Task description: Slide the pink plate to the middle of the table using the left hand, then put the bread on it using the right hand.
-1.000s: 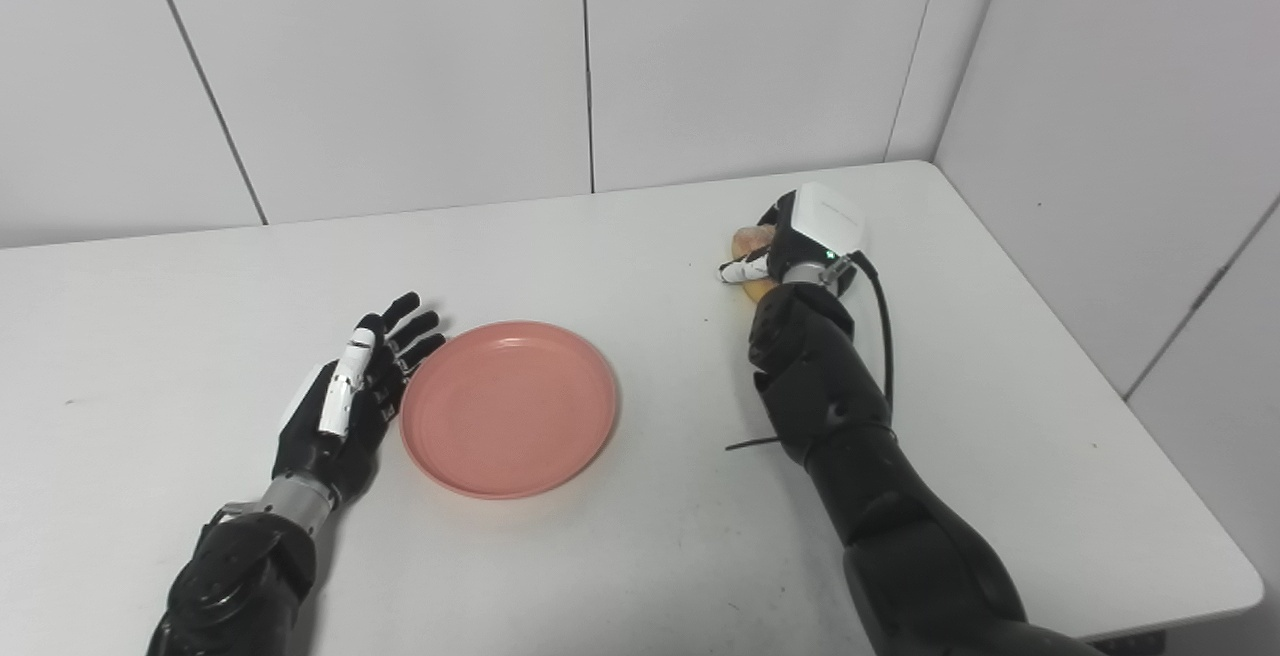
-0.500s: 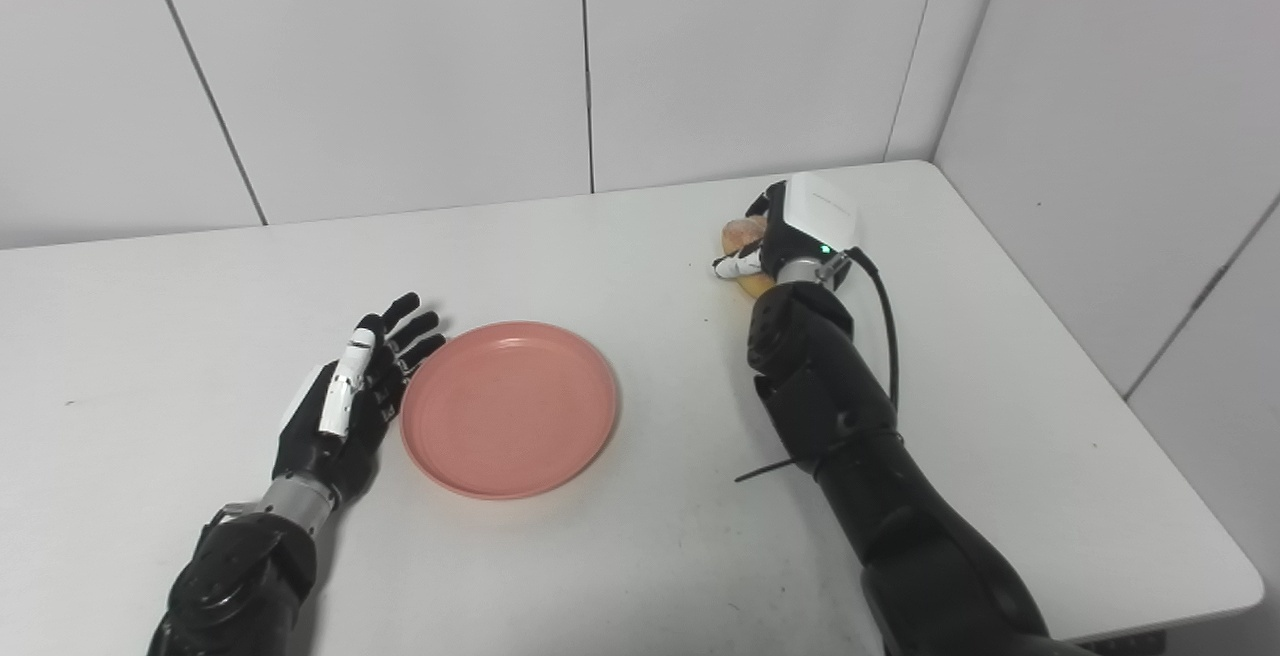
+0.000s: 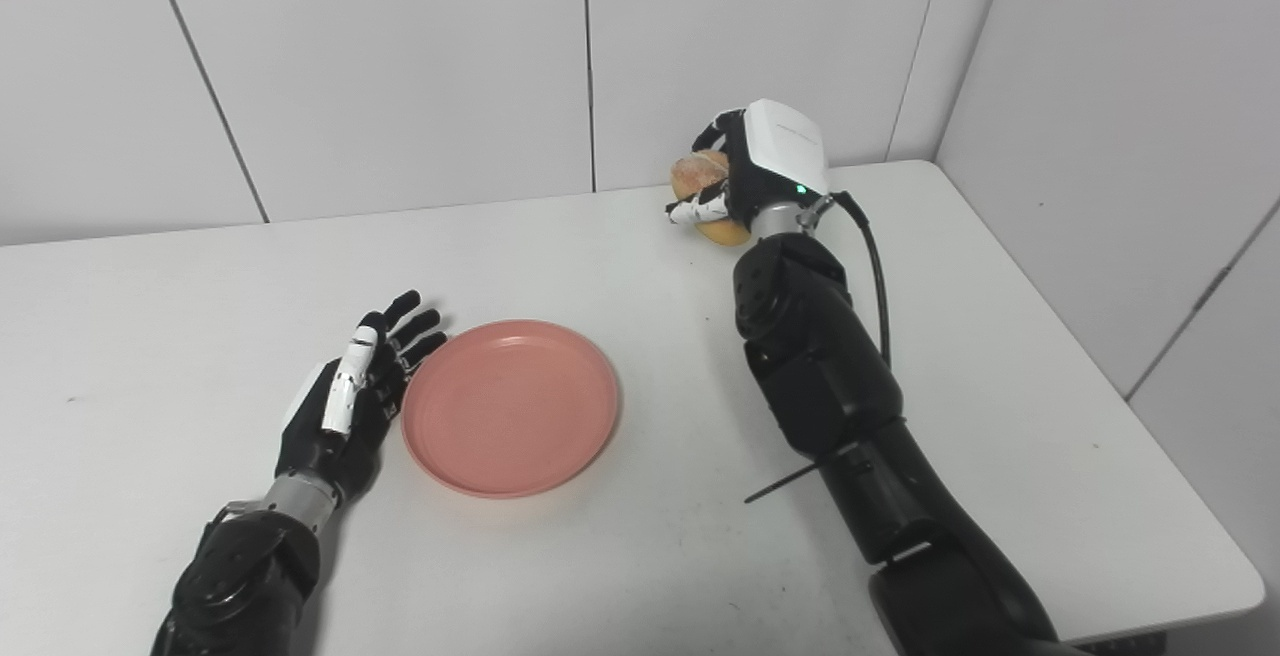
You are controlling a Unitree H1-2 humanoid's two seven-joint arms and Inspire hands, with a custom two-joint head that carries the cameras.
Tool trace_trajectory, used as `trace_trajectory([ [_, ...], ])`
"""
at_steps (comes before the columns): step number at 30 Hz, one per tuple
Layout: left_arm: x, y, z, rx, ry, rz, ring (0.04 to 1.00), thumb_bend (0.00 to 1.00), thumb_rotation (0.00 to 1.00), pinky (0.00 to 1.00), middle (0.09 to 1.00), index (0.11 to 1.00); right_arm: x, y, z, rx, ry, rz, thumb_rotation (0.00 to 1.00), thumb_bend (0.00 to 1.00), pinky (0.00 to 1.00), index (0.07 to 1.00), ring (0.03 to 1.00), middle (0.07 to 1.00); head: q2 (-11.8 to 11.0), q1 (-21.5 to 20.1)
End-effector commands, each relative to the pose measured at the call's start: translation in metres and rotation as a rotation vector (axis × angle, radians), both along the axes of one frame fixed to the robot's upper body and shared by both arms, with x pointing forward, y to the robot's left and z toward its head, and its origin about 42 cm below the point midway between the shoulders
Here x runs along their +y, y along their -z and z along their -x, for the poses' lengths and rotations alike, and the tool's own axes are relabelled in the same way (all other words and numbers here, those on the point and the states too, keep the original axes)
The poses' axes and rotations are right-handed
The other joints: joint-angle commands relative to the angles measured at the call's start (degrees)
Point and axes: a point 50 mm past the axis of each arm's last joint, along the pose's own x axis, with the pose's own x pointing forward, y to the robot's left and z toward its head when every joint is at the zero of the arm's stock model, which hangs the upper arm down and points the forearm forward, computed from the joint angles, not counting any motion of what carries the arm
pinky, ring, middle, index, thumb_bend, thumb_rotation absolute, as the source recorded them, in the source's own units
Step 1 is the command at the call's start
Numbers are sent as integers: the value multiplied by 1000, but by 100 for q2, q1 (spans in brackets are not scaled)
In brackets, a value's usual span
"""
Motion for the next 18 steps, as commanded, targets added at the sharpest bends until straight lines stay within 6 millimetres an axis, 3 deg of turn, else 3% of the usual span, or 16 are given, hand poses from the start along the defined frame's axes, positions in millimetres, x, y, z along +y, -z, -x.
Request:
trace_trajectory([
  [1, -7, 11, 2, 68, 19, -25, 884, 349, 1000, 874, 893, 895, 21, -34, 4, -87, -56, 11, 0, 522, 293, 528, 373, 435, 7, 53],
  [8, -13, 11, 3, 59, 13, -36, 884, 348, 1000, 872, 894, 899, 66, -38, 28, -70, -189, 7, 0, 527, 357, 496, 443, 480, 63, 384],
  [18, -31, 10, 1, 33, -33, -55, 887, 340, 1000, 877, 899, 899, 102, -20, 51, -57, -325, -13, 0, 525, 316, 523, 398, 444, 208, 1074],
])
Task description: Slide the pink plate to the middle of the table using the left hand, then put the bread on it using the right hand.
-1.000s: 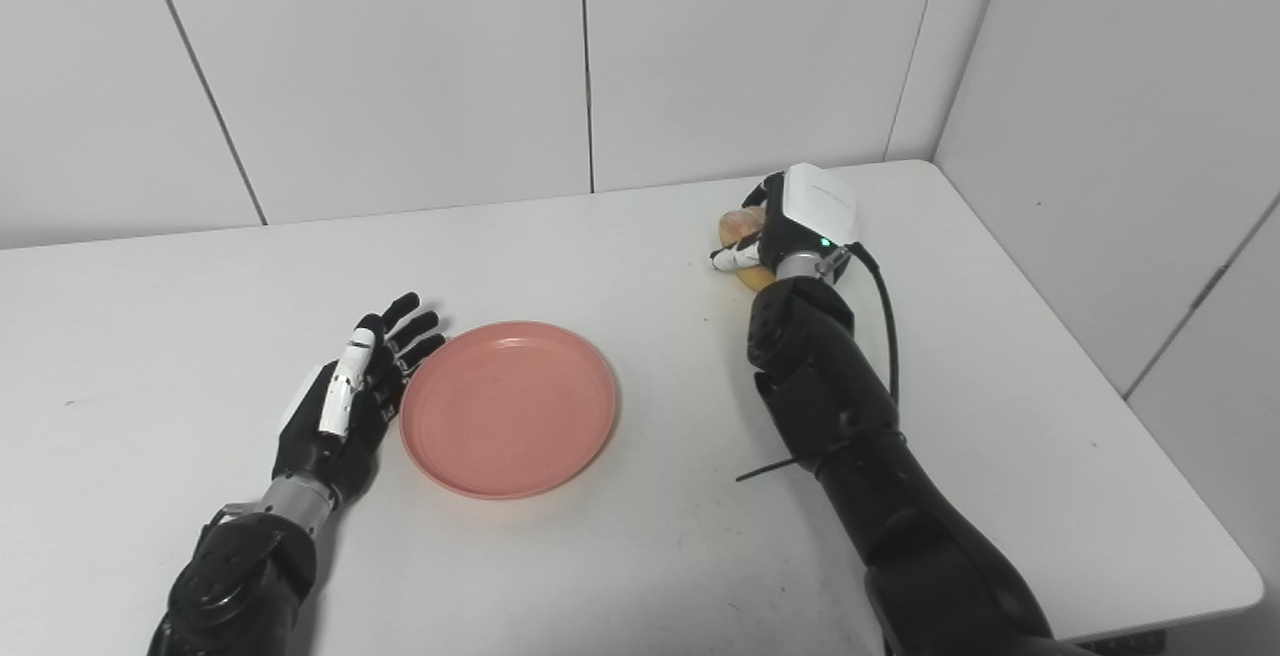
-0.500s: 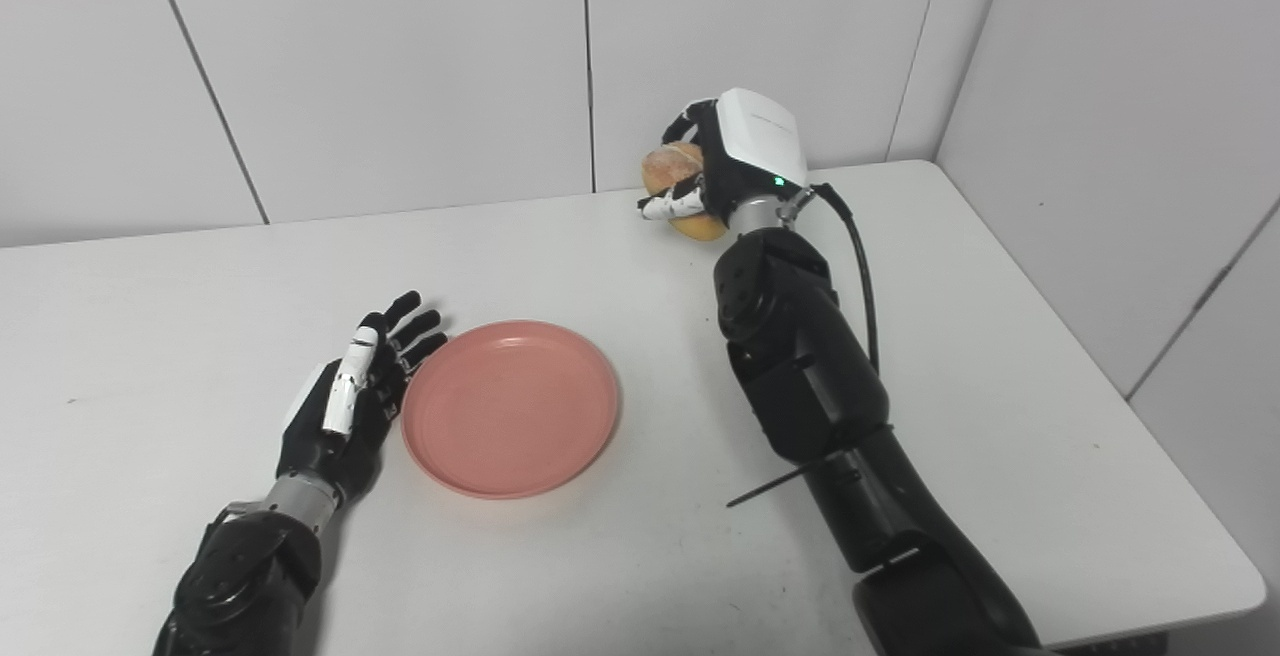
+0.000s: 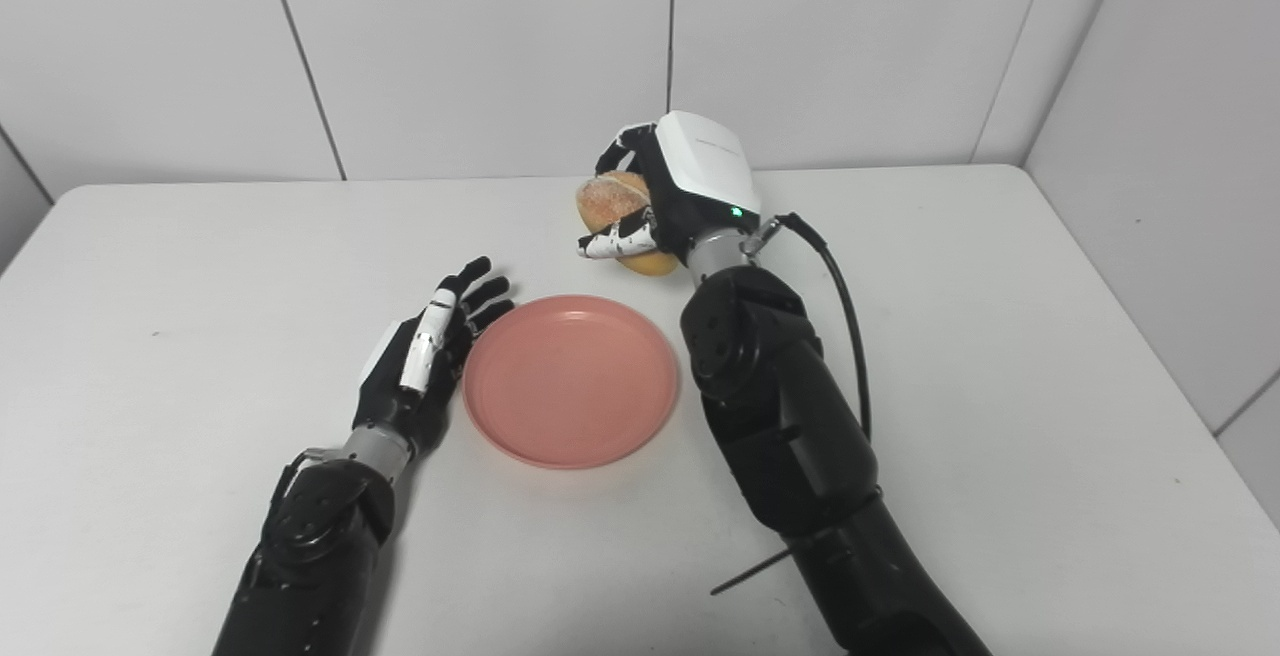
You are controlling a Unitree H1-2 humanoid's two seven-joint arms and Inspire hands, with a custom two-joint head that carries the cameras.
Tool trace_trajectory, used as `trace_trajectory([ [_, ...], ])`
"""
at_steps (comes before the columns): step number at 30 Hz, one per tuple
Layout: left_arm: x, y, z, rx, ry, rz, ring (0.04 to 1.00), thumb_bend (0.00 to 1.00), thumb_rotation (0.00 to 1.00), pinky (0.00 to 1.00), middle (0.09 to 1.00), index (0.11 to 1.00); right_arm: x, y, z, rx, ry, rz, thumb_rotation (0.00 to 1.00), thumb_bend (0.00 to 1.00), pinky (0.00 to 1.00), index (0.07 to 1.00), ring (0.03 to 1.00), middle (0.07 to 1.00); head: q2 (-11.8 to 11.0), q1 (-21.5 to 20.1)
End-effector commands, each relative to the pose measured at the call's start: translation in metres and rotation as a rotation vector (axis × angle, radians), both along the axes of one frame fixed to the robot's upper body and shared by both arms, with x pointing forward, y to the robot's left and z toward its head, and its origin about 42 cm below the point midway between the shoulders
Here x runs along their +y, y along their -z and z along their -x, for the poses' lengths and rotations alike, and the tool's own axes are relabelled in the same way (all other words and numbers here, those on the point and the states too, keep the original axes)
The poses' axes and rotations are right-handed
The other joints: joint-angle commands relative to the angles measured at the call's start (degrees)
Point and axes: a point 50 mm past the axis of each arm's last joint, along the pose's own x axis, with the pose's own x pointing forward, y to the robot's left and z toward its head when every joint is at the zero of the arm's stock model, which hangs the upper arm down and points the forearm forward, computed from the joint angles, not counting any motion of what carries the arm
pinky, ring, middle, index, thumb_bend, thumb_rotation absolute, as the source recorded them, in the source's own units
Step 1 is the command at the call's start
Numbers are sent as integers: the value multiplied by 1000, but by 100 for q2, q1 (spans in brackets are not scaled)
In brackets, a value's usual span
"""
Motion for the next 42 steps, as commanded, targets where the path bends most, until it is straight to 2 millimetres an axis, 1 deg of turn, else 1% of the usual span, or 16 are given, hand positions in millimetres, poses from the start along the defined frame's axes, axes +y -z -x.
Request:
trace_trajectory([
  [1, -14, 8, 0, 42, 10, -22, 889, 332, 1000, 880, 901, 900, 14, -21, 4, -94, -59, -14, 0, 525, 324, 524, 403, 444, 6, 3],
  [4, -17, 7, -1, 35, 0, -36, 888, 339, 1000, 881, 903, 902, 20, -11, 9, -73, -86, 4, 0, 522, 315, 532, 394, 436, 80, 153],
  [7, -20, 7, -1, 30, -8, -45, 894, 349, 1000, 885, 907, 909, 26, -1, 14, -53, -108, 8, 0, 520, 284, 537, 362, 425, 126, 213],
  [8, -21, 7, -2, 30, -11, -45, 894, 351, 1000, 887, 907, 909, 27, 2, 15, -51, -115, 10, 0, 520, 250, 535, 322, 414, 130, 215],
  [9, -21, 6, -2, 29, -14, -46, 895, 352, 1000, 889, 908, 911, 29, 6, 16, -49, -125, 12, 0, 520, 244, 533, 314, 411, 147, 237],
  [14, -23, 4, -2, 25, -26, -53, 895, 353, 1000, 889, 905, 910, 30, 17, 19, -42, -158, 15, 0, 520, 258, 532, 330, 412, 185, 262],
  [16, -22, 3, -1, 28, -37, -53, 892, 361, 1000, 886, 902, 907, 30, 21, 22, -12, -160, 14, 0, 521, 266, 532, 344, 415, 208, 257],
  [24, -23, 2, -1, 28, -59, -34, 884, 364, 1000, 870, 896, 896, 33, 39, 25, 24, -169, 42, 0, 520, 241, 534, 318, 410, 249, 273],
  [25, -23, 1, -1, 30, -61, -30, 886, 364, 1000, 871, 897, 895, 34, 41, 26, 28, -169, 43, 0, 526, 220, 506, 293, 448, 248, 274],
  [26, -23, 1, -1, 29, -65, -33, 886, 365, 1000, 871, 898, 895, 35, 44, 26, 39, -169, 49, 0, 528, 213, 496, 284, 461, 255, 277],
  [27, -24, 1, -1, 27, -67, -36, 883, 362, 1000, 864, 895, 893, 36, 46, 26, 50, -168, 57, 0, 529, 224, 492, 300, 470, 257, 280],
  [28, -24, 1, -1, 23, -67, -39, 881, 356, 1000, 859, 894, 892, 37, 48, 27, 62, -168, 67, 0, 523, 250, 521, 333, 433, 264, 281],
  [29, -24, 0, -1, 20, -66, -41, 881, 355, 1000, 858, 895, 893, 38, 50, 27, 69, -171, 76, 0, 522, 270, 528, 356, 426, 268, 282],
  [33, -25, 0, -1, 21, -68, -41, 885, 358, 1000, 862, 898, 894, 37, 56, 29, 92, -184, 108, 0, 522, 292, 530, 379, 421, 278, 289],
  [36, -25, 0, -1, 22, -70, -44, 882, 356, 1000, 852, 896, 892, 37, 63, 30, 116, -184, 98, 0, 520, 256, 533, 342, 413, 284, 291],
  [42, -25, 0, -1, 20, -67, -41, 884, 357, 1000, 853, 897, 893, 37, 71, 32, 131, -191, 99, 0, 520, 229, 531, 310, 405, 291, 295],
])
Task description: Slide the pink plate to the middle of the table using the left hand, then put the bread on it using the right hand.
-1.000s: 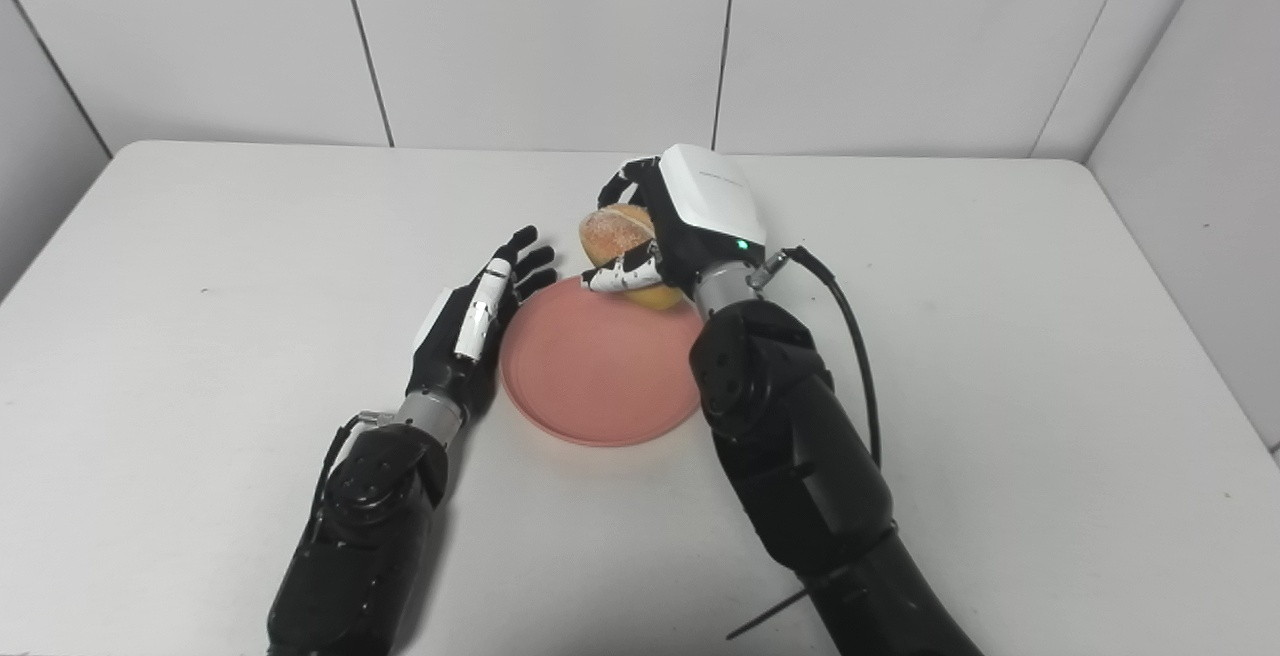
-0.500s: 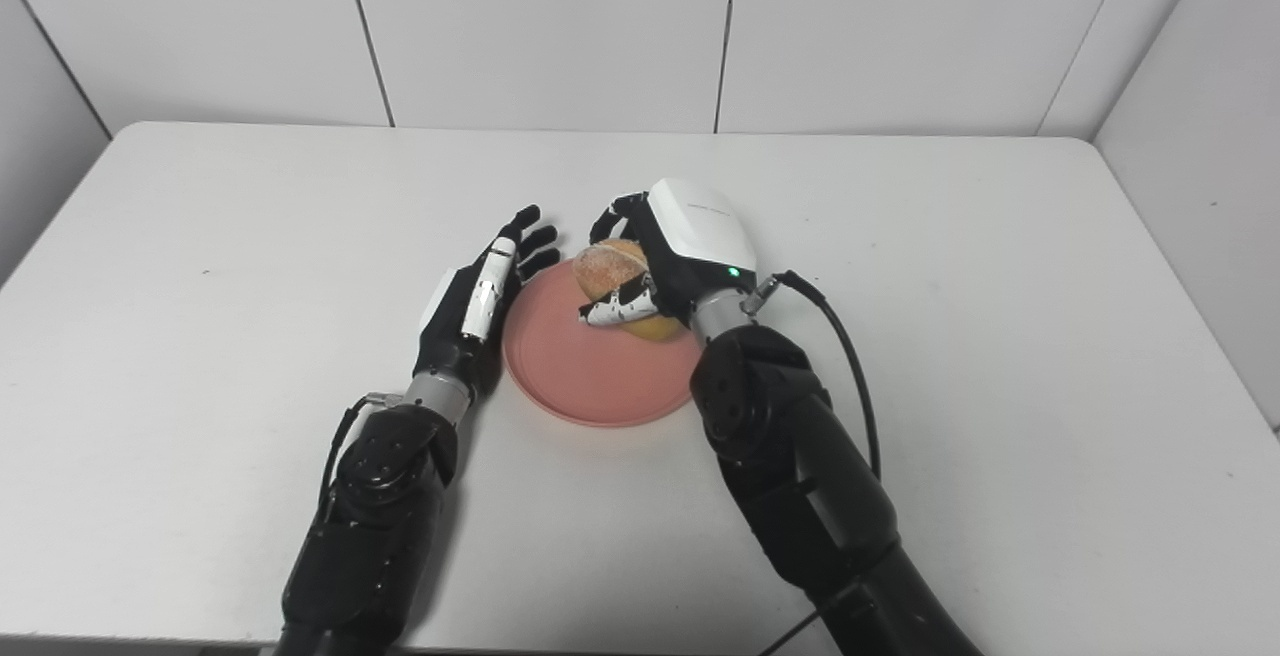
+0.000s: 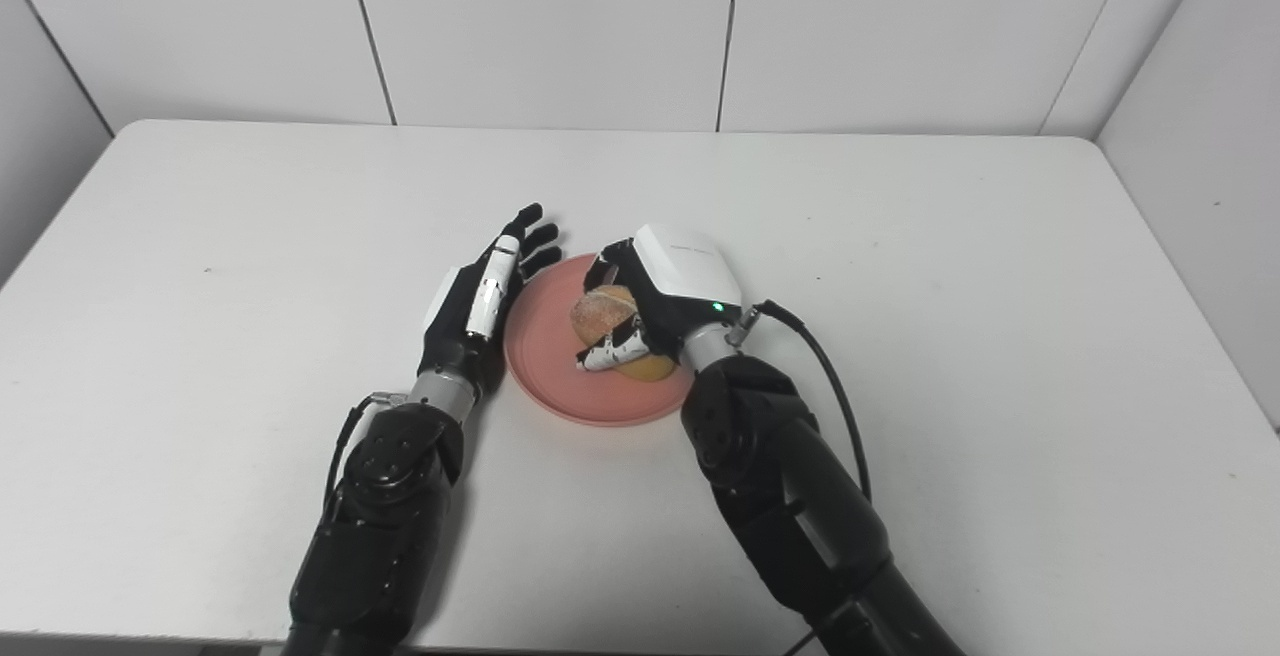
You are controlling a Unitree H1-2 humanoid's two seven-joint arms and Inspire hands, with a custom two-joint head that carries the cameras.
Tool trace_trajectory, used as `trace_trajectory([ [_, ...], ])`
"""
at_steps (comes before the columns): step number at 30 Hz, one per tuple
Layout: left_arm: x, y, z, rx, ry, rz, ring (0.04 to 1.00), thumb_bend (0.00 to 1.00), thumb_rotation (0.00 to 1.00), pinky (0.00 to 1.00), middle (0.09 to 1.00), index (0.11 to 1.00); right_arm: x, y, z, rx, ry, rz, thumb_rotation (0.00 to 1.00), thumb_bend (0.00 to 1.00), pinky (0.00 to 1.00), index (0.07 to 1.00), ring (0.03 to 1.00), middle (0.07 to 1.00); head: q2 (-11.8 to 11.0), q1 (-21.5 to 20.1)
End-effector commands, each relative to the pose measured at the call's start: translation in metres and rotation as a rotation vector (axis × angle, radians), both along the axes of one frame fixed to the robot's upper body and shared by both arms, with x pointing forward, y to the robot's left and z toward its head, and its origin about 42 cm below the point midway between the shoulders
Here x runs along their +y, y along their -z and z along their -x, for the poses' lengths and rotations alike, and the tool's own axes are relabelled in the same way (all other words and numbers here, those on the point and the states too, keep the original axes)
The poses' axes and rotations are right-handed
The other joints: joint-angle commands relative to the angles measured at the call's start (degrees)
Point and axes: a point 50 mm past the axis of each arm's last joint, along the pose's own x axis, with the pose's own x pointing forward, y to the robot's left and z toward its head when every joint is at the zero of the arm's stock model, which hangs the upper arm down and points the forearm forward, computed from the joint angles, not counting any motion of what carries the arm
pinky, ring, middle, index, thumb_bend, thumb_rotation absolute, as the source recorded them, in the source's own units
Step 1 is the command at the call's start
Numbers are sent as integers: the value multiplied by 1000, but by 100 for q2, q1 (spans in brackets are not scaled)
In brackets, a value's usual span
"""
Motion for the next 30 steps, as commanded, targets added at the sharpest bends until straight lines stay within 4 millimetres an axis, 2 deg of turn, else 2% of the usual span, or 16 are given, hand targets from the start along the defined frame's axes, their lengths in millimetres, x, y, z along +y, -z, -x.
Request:
trace_trajectory([
  [1, -7, 1, -1, 37, 13, -3, 884, 358, 1000, 852, 897, 893, 6, -16, -4, -65, -27, -5, 0, 520, 229, 532, 309, 406, 10, 5],
  [15, -9, -1, 0, 30, 14, 13, 885, 336, 1000, 856, 897, 889, 14, -13, 2, -43, -53, 26, 0, 519, 244, 534, 330, 414, 21, 4],
  [17, -9, -1, 0, 29, 12, 11, 884, 336, 1000, 856, 896, 887, 14, -14, 3, -49, -62, 28, 1, 520, 272, 534, 358, 421, 20, 5],
  [18, -8, -1, 0, 29, 10, 9, 881, 333, 1000, 850, 893, 883, 15, -14, 4, -53, -68, 28, 1, 523, 349, 528, 422, 442, 20, 5],
  [19, -9, -2, 1, 29, 10, 7, 879, 332, 1000, 847, 892, 882, 15, -14, 4, -57, -72, 29, 2, 524, 375, 526, 444, 450, 21, -7],
  [20, -9, -2, 1, 29, 11, 6, 879, 328, 1000, 839, 892, 883, 15, -15, 4, -61, -74, 32, 3, 526, 440, 514, 507, 470, 21, -7],
  [22, -8, -3, 1, 28, 15, 6, 879, 326, 1000, 833, 891, 883, 16, -17, 5, -69, -77, 40, 3, 527, 463, 510, 536, 477, 17, -6],
  [24, -8, -3, 1, 25, 16, 7, 877, 322, 1000, 829, 889, 882, 17, -21, 6, -78, -81, 44, 102, 521, 470, 498, 559, 586, 11, -8],
  [25, -8, -3, 1, 25, 15, 6, 874, 320, 1000, 826, 885, 879, 17, -22, 6, -81, -83, 44, 100, 642, 468, 611, 574, 628, 11, -8],
  [26, -8, -3, 0, 25, 15, 5, 872, 319, 1000, 824, 884, 877, 18, -23, 7, -82, -82, 43, 99, 683, 467, 650, 579, 642, 11, -8],
  [28, -8, -3, 0, 26, 13, -1, 871, 322, 1000, 822, 880, 874, 19, -28, 7, -86, -79, 45, 123, 711, 449, 714, 586, 663, 5, -15],
  [30, -8, -3, 0, 34, 18, -3, 883, 327, 1000, 837, 889, 878, 19, -33, 8, -89, -79, 48, 133, 712, 436, 741, 584, 670, -1, -13],
])
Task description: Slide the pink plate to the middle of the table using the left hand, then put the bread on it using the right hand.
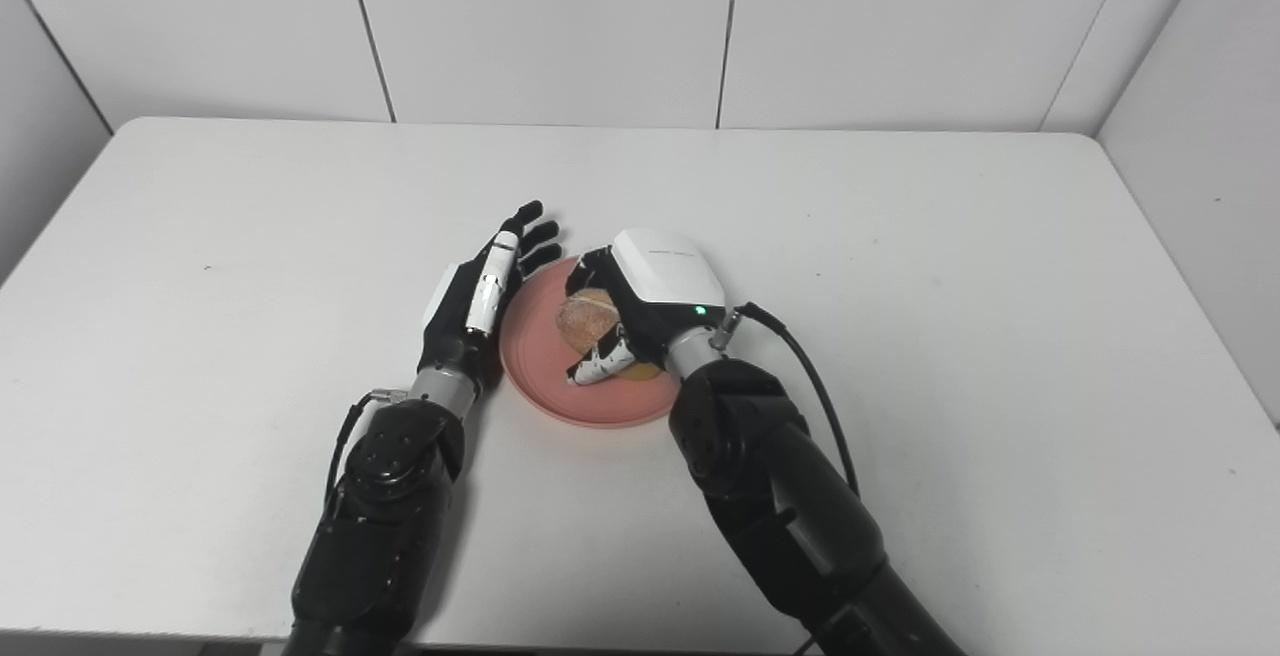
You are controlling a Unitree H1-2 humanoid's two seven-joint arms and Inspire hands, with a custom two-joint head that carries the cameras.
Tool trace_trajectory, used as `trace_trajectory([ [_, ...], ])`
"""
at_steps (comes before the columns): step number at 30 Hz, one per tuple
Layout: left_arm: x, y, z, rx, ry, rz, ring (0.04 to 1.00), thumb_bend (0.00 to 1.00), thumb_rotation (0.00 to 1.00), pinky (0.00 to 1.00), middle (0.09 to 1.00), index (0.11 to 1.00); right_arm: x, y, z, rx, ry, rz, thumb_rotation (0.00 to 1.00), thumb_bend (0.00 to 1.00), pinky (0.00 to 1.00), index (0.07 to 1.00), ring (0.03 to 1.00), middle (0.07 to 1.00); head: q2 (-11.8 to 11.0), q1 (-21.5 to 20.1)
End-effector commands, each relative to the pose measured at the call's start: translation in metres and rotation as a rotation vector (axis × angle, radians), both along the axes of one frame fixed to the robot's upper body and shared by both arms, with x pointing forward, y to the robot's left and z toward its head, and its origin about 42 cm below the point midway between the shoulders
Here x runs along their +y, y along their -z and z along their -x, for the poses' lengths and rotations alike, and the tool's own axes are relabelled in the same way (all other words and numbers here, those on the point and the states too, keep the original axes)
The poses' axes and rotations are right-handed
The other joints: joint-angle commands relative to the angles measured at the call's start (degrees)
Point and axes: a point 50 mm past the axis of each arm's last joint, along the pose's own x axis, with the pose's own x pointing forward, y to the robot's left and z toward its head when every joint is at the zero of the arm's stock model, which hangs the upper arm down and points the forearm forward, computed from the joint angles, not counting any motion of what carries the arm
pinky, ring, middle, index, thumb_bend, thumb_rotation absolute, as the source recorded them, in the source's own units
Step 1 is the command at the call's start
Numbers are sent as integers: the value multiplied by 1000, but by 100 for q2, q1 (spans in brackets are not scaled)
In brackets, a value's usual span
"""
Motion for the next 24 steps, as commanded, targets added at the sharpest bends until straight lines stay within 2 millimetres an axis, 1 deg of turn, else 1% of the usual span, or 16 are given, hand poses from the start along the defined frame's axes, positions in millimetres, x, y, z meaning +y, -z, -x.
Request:
trace_trajectory([
  [1, -8, -2, 0, 29, 28, -9, 891, 330, 1000, 845, 894, 881, 6, -27, -3, -71, -8, -19, 136, 710, 433, 749, 584, 671, -1, 4],
  [4, -8, -2, 0, 25, 30, -9, 898, 327, 1000, 854, 899, 883, 5, -34, -1, -65, -11, -17, 146, 713, 427, 769, 570, 659, -6, -2],
  [5, -8, -2, 0, 26, 29, -7, 896, 326, 1000, 854, 898, 882, 5, -35, -1, -59, -10, -14, 160, 721, 478, 777, 621, 695, -7, -3],
  [7, -7, -2, 0, 32, 28, 2, 895, 329, 1000, 859, 899, 885, 5, -38, 0, -45, -4, -11, 211, 748, 646, 807, 759, 793, -4, -7],
  [9, -7, -1, 0, 35, 25, 3, 898, 330, 1000, 864, 901, 886, 4, -41, 0, -36, 2, -6, 244, 763, 706, 820, 803, 826, -4, -4],
  [10, -7, -1, 0, 36, 22, 2, 900, 334, 1000, 866, 899, 881, 4, -42, 0, -33, 4, -3, 309, 772, 749, 835, 830, 848, -4, -4],
  [11, -7, -1, 0, 37, 18, -3, 900, 335, 1000, 866, 899, 881, 3, -44, 0, -32, 1, 11, 314, 773, 752, 836, 832, 850, -4, 1],
  [12, -7, -1, 0, 40, 16, -5, 903, 336, 1000, 862, 900, 877, 3, -47, 0, -33, 0, 23, 390, 775, 795, 858, 855, 871, -12, -5],
  [14, -7, 0, 0, 38, 21, -5, 914, 333, 1000, 872, 908, 881, 1, -51, 1, -32, -1, 40, 489, 792, 836, 881, 879, 895, -19, -1],
  [15, -7, 0, 0, 36, 25, -7, 922, 332, 1000, 881, 917, 886, 1, -53, 1, -31, -1, 45, 578, 813, 853, 902, 889, 913, -20, 0],
  [16, -7, 0, 0, 34, 30, -10, 923, 332, 1000, 882, 918, 887, 1, -55, 1, -33, -2, 53, 590, 815, 855, 904, 890, 915, -20, 0],
  [17, -7, 0, 1, 33, 32, -12, 930, 331, 1000, 890, 926, 894, 0, -56, 2, -34, -2, 58, 650, 831, 858, 914, 894, 922, -20, 0],
  [18, -7, 1, 1, 30, 38, -12, 932, 331, 1000, 893, 929, 896, -1, -59, 3, -46, -3, 65, 670, 837, 860, 917, 896, 925, -26, -18],
  [20, -7, 1, 2, 23, 40, -7, 938, 332, 1000, 900, 940, 912, -3, -65, 5, -66, -2, 69, 755, 876, 856, 925, 896, 925, -26, -18],
  [23, -7, 1, 2, 17, 31, -4, 920, 365, 1000, 874, 923, 889, -6, -73, 9, -90, -3, 60, 876, 949, 888, 972, 927, 951, -37, -34],
  [24, -7, 1, 2, 15, 29, -3, 918, 366, 1000, 871, 922, 887, -8, -77, 11, -103, -3, 55, 880, 952, 890, 974, 929, 953, -37, -34],
])
